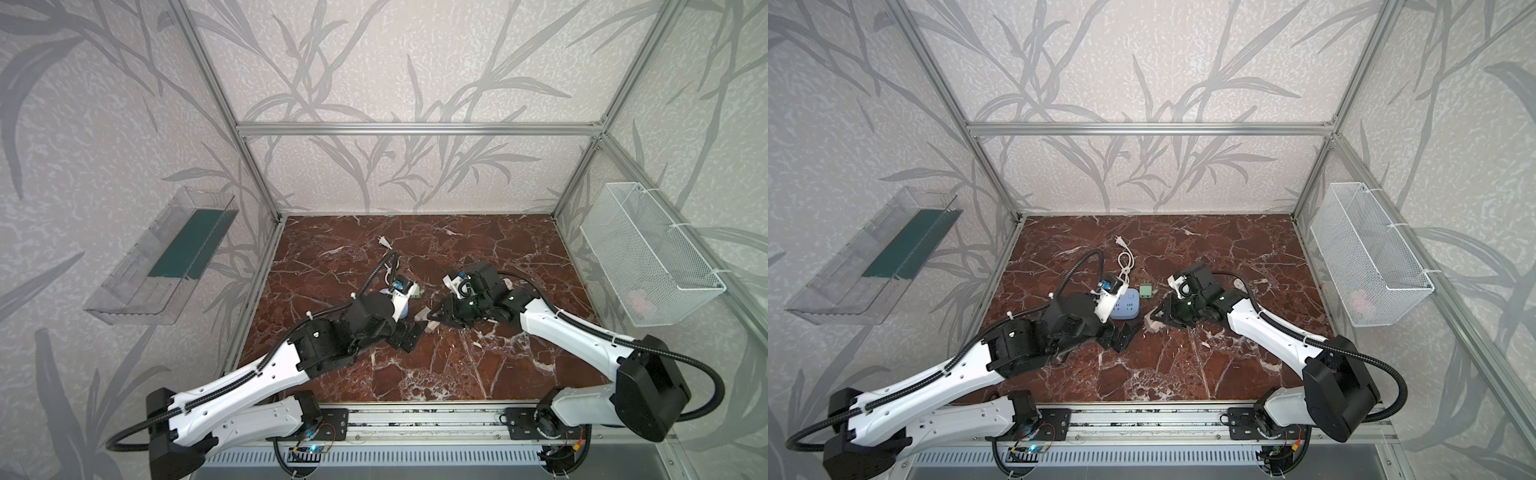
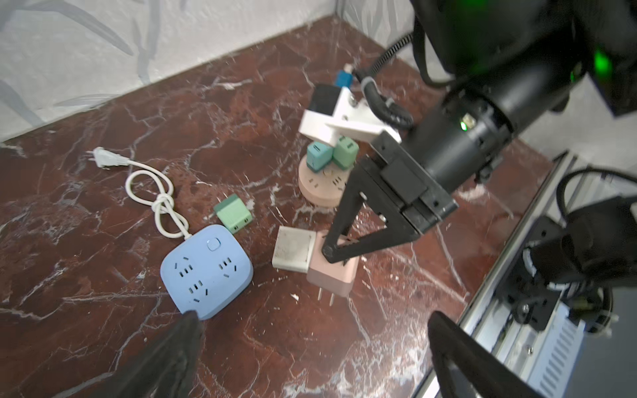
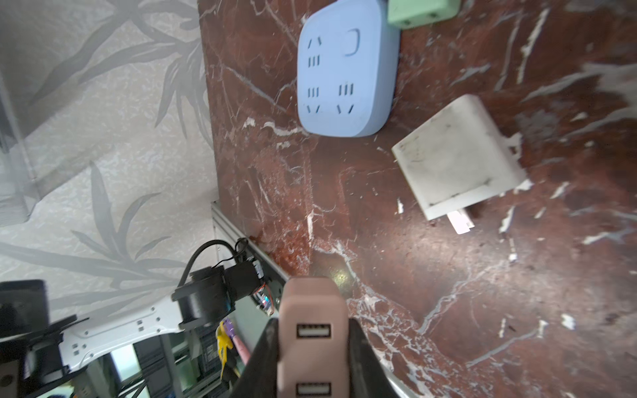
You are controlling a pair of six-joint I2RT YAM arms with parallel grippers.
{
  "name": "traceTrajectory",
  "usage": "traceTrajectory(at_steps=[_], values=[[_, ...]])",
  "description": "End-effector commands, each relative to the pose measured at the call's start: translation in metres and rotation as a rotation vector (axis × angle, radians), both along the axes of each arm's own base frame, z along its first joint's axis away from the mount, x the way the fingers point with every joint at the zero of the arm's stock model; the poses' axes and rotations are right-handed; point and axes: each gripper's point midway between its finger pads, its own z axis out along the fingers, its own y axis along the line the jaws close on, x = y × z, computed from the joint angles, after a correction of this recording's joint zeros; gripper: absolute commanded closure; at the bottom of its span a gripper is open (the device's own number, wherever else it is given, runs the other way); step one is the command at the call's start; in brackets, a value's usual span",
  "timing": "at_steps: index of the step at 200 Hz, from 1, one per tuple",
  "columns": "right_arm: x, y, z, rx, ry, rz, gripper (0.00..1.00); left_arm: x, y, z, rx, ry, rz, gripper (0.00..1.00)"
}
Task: Insert the plug
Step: 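Grasp the pink plug with the right gripper and open the left gripper, then carry the pink plug to the pink round strip while the left gripper withdraws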
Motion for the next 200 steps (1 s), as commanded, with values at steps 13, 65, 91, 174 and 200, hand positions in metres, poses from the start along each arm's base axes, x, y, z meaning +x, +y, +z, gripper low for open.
traceTrajectory(at_steps=[13,65,91,174,200], values=[[0.03,-0.033,0.019,-0.181,-0.198,-0.122,1.0,0.035,0.029,-0.026,-0.081,0.109,0.252,0.01],[0.066,-0.069,0.031,-0.414,-0.351,-0.256,1.0,0.038,0.028,-0.048,-0.071,0.158,0.279,0.02],[0.076,-0.073,0.032,-0.468,-0.378,-0.276,1.0,0.035,0.02,-0.047,-0.089,0.173,0.242,0.03],[0.087,-0.083,0.017,-0.613,-0.43,-0.308,1.0,0.034,0.017,-0.057,-0.107,0.181,0.231,0.03],[0.089,-0.082,0.009,-0.638,-0.425,-0.304,1.0,0.035,0.018,-0.064,-0.109,0.18,0.243,0.05]])
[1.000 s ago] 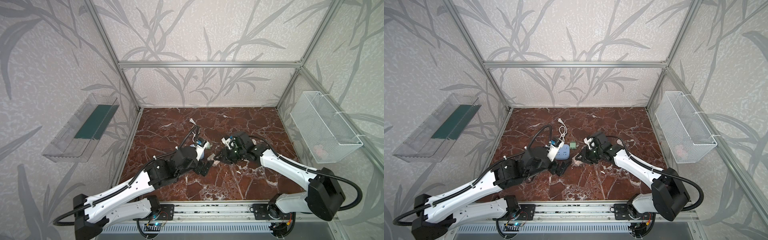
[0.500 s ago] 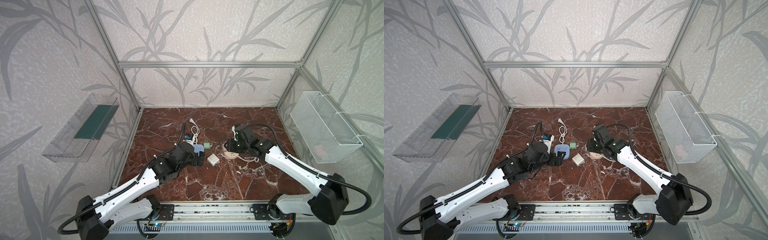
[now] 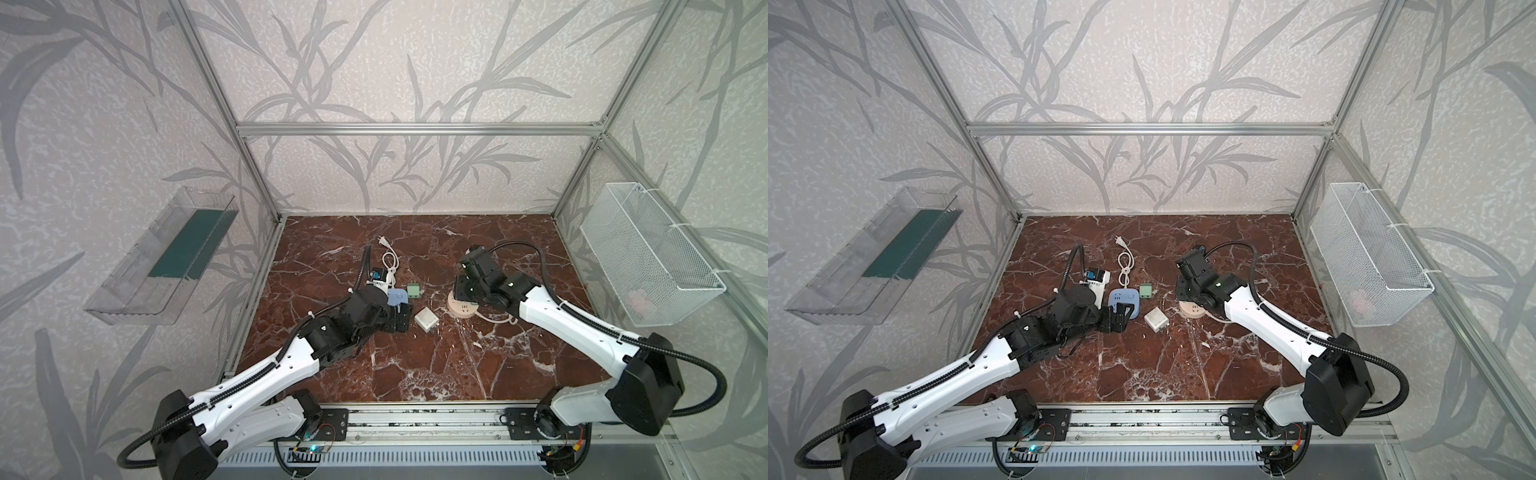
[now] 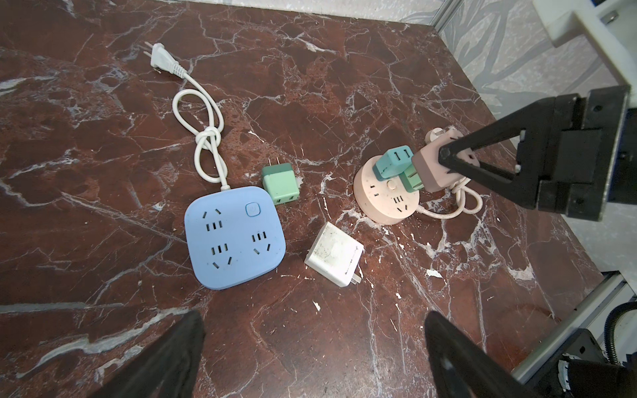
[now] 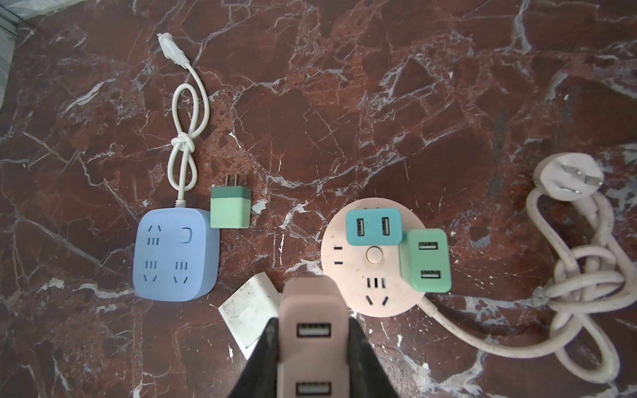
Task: Insert the plug
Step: 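Carry the pink plug to the pink round strip while the left gripper withdraws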
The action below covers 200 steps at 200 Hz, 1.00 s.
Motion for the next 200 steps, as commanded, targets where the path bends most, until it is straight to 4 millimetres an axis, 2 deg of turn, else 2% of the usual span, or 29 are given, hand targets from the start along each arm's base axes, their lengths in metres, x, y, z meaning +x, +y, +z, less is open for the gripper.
traceTrajectory(at_steps=[1,36,94,124,200], values=[[0.006,-0.003,-0.002,-0.051,-0.017,-0.015,1.0,0.003,0.001,-0.002,-0.022,-0.008,0.019,0.05],[0.009,0.002,-0.012,-0.09,-0.007,0.021,1.0,0.004,0.009,-0.008,-0.03,-0.018,0.068,0.06],[0.016,0.008,-0.031,-0.119,0.016,0.041,1.0,-0.001,0.007,-0.02,-0.052,0.021,0.056,0.08],[0.019,0.011,-0.039,-0.13,0.026,0.042,1.0,-0.003,0.014,-0.023,-0.053,0.013,0.078,0.08],[0.029,0.012,-0.047,-0.181,0.005,0.039,1.0,-0.004,0.019,-0.029,-0.039,0.016,0.083,0.08]])
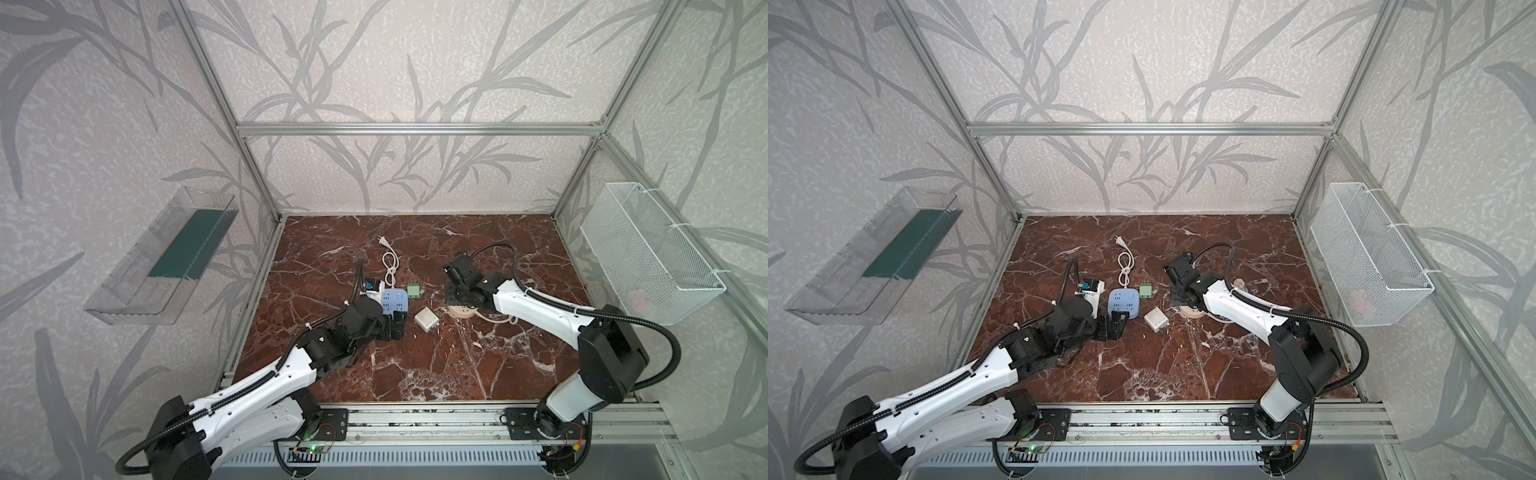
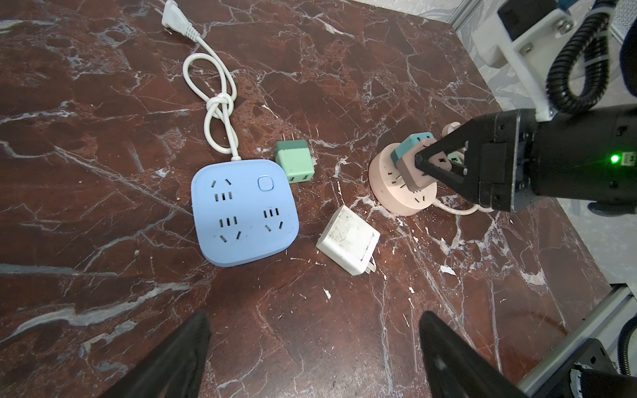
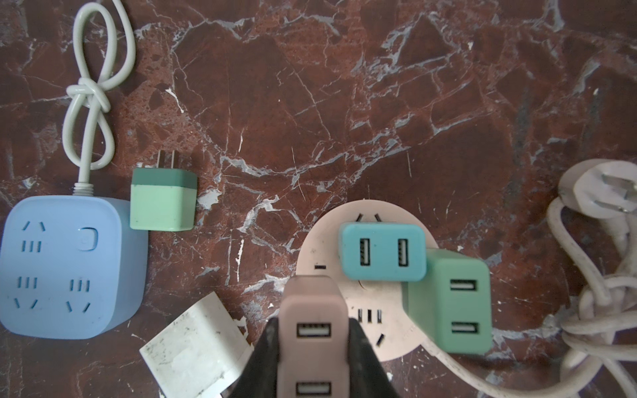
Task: Insert the plug
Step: 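Carry the pink plug to the pink round strip while the left gripper withdraws, then lower the pink plug with the right gripper into a socket beside the teal plug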
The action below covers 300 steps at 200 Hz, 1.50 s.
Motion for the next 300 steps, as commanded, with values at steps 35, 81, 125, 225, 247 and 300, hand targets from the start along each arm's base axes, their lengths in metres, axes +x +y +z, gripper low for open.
traceTrajectory(at_steps=[35,81,125,225,247,300], values=[[0.012,0.001,0.003,-0.07,-0.046,0.001,1.0,0.003,0.005,-0.006,0.003,0.0,0.031,0.09],[0.013,-0.002,-0.002,-0.1,-0.05,-0.002,1.0,0.003,0.007,-0.007,-0.005,-0.004,0.039,0.09],[0.013,-0.002,-0.012,-0.124,-0.035,-0.002,1.0,0.002,0.009,-0.009,-0.003,0.001,0.048,0.09],[0.01,-0.006,-0.029,-0.184,-0.013,-0.001,1.0,0.003,0.012,-0.013,0.001,0.0,0.053,0.1],[0.006,-0.007,-0.032,-0.184,0.01,-0.01,1.0,0.002,0.013,-0.017,0.003,0.008,0.056,0.1],[-0.007,-0.007,-0.033,-0.154,0.088,-0.04,1.0,0.001,0.013,-0.021,-0.007,0.014,0.058,0.11]])
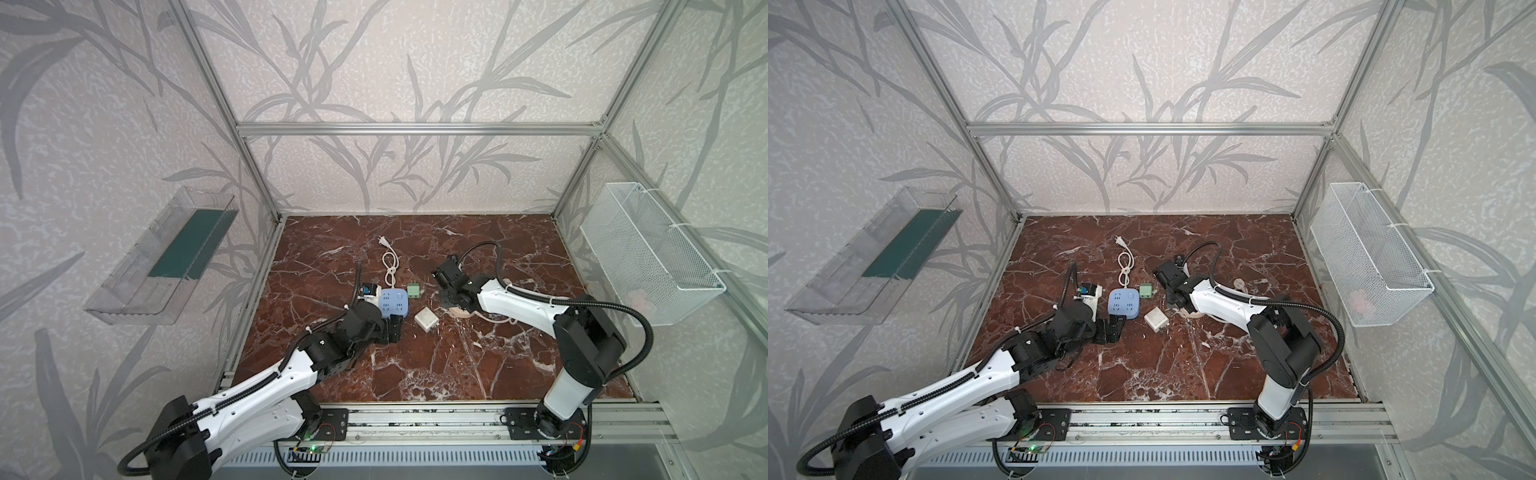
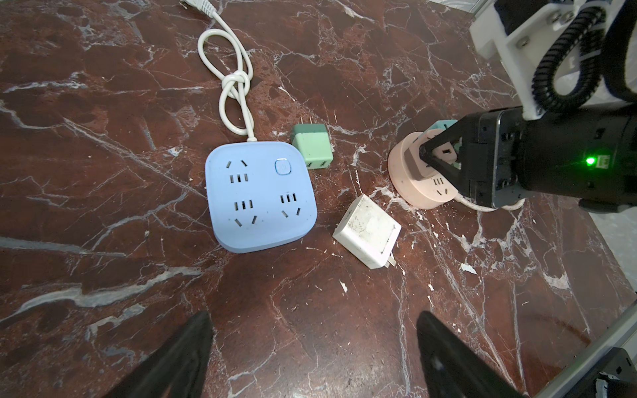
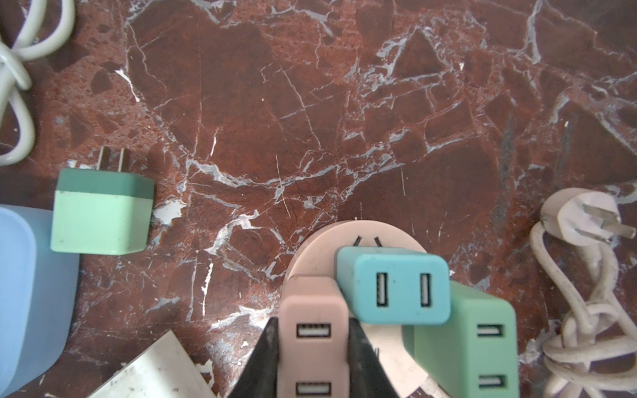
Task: Insert the plug
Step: 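Lower the pink plug with the right gripper into a socket beside the teal plug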
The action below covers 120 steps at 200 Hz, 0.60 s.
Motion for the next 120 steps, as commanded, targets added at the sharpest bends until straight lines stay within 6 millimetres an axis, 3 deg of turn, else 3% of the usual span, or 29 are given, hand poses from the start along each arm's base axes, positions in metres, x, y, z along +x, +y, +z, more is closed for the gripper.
traceTrajectory(at_steps=[1,60,120], values=[[-0.015,-0.005,-0.007,-0.01,0.091,-0.03,1.0,0.002,0.003,0.002,-0.019,-0.015,0.024,0.11],[-0.03,-0.005,-0.01,0.018,0.178,-0.019,1.0,0.001,0.005,-0.002,-0.029,-0.015,0.035,0.11],[-0.046,-0.01,-0.029,0.056,0.239,-0.057,1.0,0.0,0.007,-0.005,-0.029,-0.015,0.036,0.11]])
